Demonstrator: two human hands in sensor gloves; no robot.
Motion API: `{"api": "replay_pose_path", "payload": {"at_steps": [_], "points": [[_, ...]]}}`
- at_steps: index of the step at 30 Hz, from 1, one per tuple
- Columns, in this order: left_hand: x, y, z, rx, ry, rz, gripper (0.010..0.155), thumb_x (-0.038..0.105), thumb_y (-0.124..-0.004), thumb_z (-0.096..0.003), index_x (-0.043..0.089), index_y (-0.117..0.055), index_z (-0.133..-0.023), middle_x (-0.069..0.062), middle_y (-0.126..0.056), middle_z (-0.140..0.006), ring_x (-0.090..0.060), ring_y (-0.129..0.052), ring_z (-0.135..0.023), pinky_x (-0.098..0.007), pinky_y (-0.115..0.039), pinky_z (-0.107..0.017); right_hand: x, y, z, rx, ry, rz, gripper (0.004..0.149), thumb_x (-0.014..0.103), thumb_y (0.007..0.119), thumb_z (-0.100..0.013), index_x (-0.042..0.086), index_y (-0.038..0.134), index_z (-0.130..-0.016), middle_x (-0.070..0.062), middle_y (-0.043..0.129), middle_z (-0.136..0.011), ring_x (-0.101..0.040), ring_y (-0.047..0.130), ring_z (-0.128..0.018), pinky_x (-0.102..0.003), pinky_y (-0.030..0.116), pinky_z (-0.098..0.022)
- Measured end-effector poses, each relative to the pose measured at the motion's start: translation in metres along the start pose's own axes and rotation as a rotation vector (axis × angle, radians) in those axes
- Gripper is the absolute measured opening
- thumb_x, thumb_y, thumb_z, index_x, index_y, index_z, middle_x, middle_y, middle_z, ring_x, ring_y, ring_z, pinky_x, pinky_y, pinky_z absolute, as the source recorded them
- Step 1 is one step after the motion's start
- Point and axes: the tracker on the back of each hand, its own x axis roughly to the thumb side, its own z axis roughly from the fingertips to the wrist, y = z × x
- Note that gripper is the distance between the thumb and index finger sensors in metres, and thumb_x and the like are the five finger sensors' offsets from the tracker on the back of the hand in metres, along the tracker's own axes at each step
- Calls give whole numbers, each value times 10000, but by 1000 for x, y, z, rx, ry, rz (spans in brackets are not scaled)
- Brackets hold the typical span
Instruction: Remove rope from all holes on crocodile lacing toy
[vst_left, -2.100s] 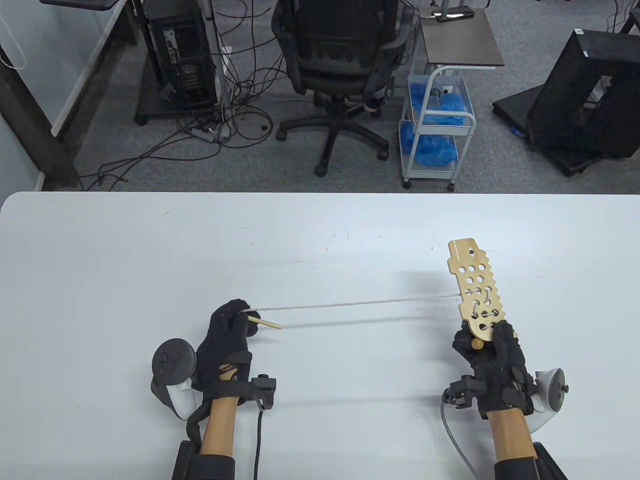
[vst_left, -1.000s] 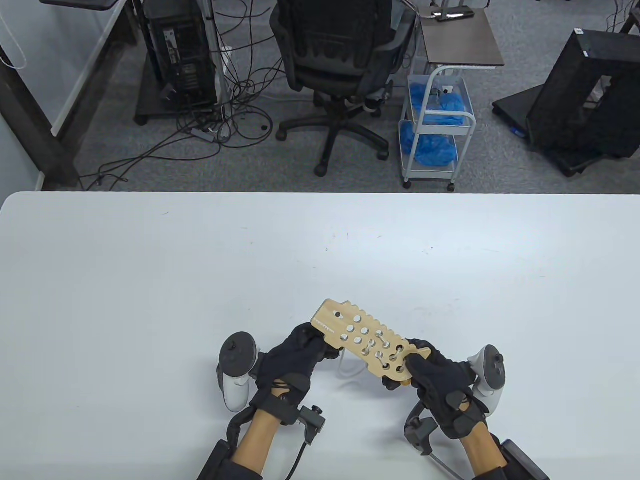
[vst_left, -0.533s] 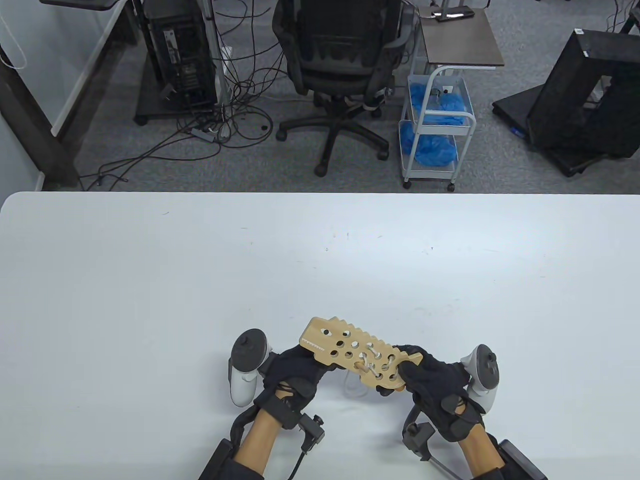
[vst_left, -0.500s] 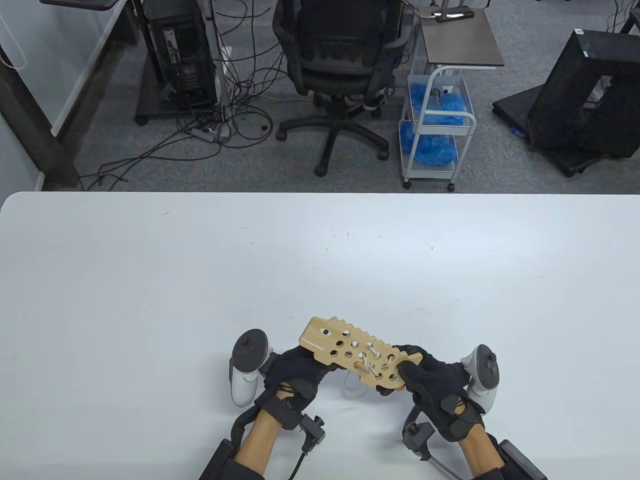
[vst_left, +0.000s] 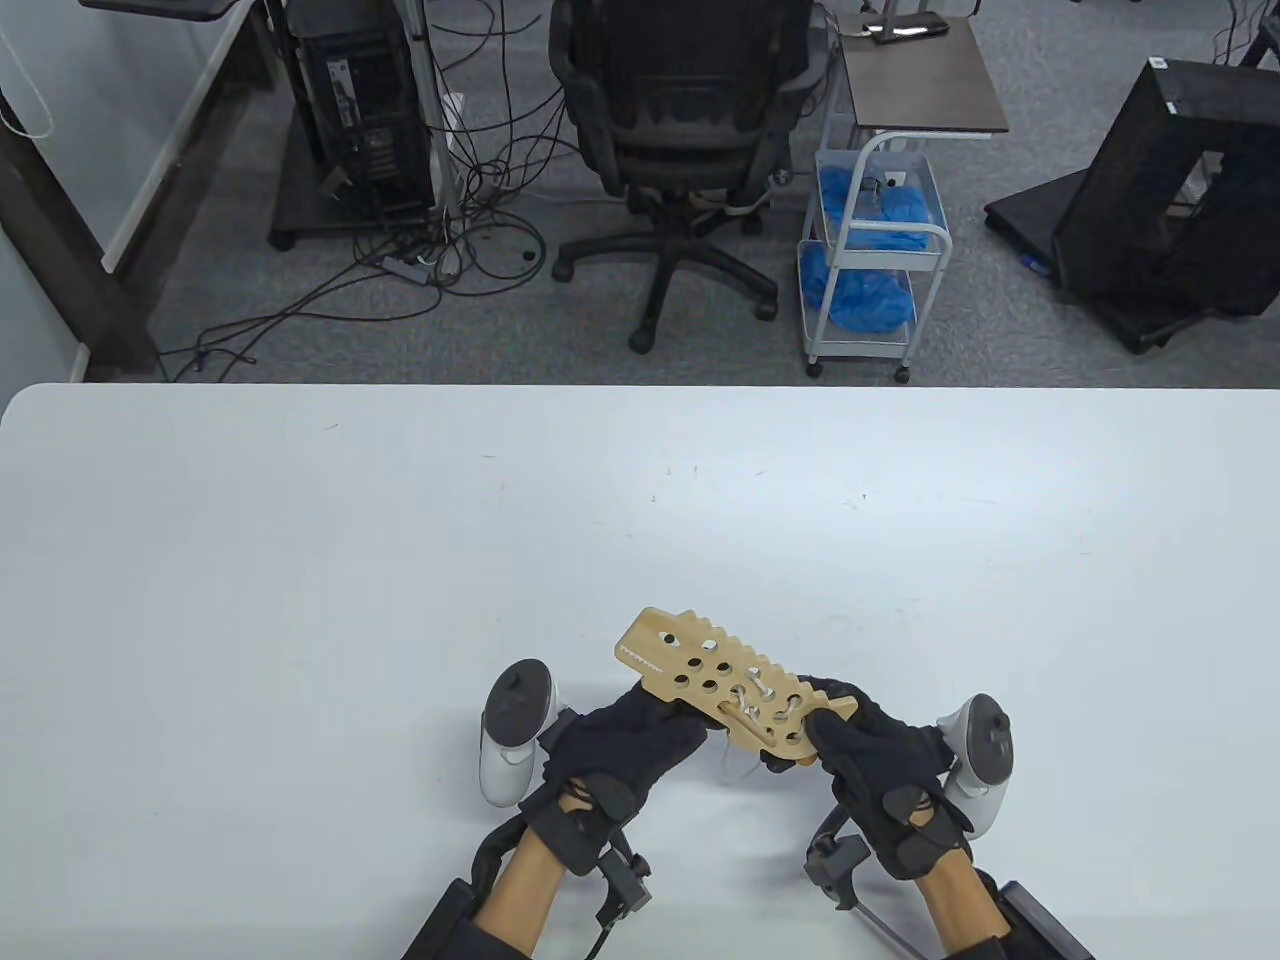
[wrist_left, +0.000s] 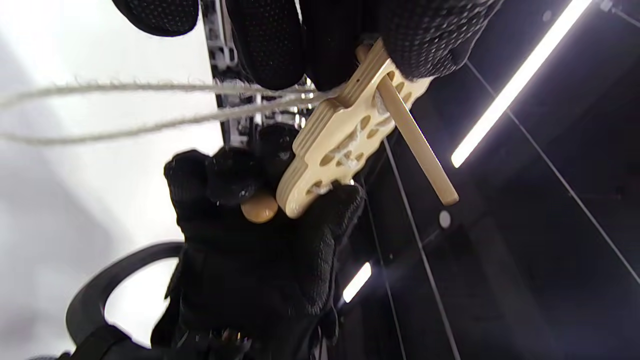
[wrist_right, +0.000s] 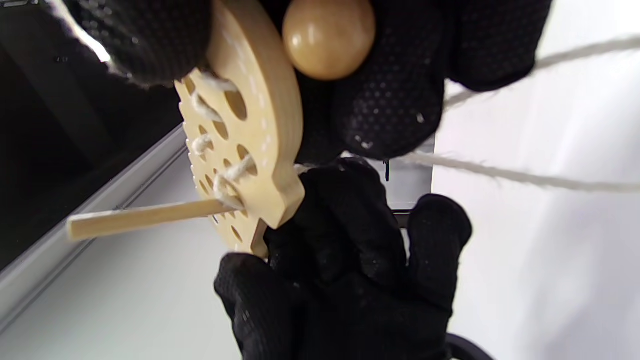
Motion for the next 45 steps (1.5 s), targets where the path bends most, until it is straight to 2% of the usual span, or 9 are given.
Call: {"api": "replay_pose_path", "payload": {"at_steps": [2, 9, 17, 20, 26, 32, 39, 40, 45], "points": [[-1, 2, 2, 77, 3, -6, 663, 436, -732, -533, 335, -488, -1142, 55, -838, -1037, -244, -800, -953, -639, -623, -719, 2, 2, 0, 26, -14, 68, 466, 368, 868, -414, 132, 837, -814, -172, 993, -703, -374, 993, -528, -627, 752, -469], [0, 8, 4, 107, 5, -21, 677, 430, -725, -532, 345, -448, -1144, 97, -896, -973, -207, -860, -900, -613, -651, -714, 3, 10, -1, 116, -23, 132, 481, 328, 906, -406, 75, 840, -810, -207, 989, -711, -395, 996, -542, -643, 750, -468], [-8, 1, 2, 36, 134, -46, 737, 545, -664, -542, 243, -418, -1168, -18, -834, -1034, -280, -824, -916, -652, -623, -700, 11, 4, 1, 17, -61, 280, 464, 322, 895, -407, 101, 854, -812, -204, 981, -730, -414, 974, -563, -645, 733, -484], [-7, 0, 2, 53, 153, -94, 753, 560, -691, -527, 231, -453, -1161, -35, -844, -1026, -290, -843, -894, -656, -633, -686, 11, 4, 1, 21, -67, 315, 464, 316, 899, -403, 107, 854, -815, -209, 972, -740, -426, 963, -572, -653, 721, -489], [1, 1, 2, 99, 177, -304, 683, 465, -773, -503, 241, -572, -1116, -9, -927, -931, -252, -915, -811, -636, -670, -670, 9, 5, 2, 12, -63, 306, 466, 319, 895, -405, 100, 853, -814, -209, 972, -735, -423, 967, -564, -652, 723, -487], [6, 2, 3, 143, 181, -456, 589, 397, -777, -502, 262, -674, -1066, 12, -986, -857, -235, -956, -760, -629, -690, -660, 8, 0, 2, -23, -55, 306, 467, 331, 886, -411, 91, 853, -811, -211, 980, -712, -412, 976, -541, -643, 735, -475], [8, 8, 5, 181, 200, -539, 544, 347, -797, -490, 299, -738, -1029, 18, -1002, -840, -230, -969, -739, -621, -701, -657, 6, -11, 3, -101, -28, 285, 472, 337, 872, -418, 60, 850, -800, -226, 985, -674, -404, 984, -501, -635, 746, -453], [8, 10, 5, 187, 205, -548, 551, 272, -826, -485, 300, -738, -1028, 17, -999, -842, -228, -968, -738, -619, -702, -657, 6, -13, 3, -116, -24, 283, 474, 339, 871, -418, 58, 850, -800, -226, 986, -670, -402, 985, -497, -634, 747, -451], [7, 20, 8, 227, 220, -561, 555, 267, -826, -485, 296, -734, -1031, 15, -991, -848, -228, -964, -731, -614, -704, -656, 4, -30, 6, -225, 10, 240, 474, 343, 864, -422, 43, 852, -789, -234, 989, -646, -399, 989, -470, -631, 753, -434]]}}
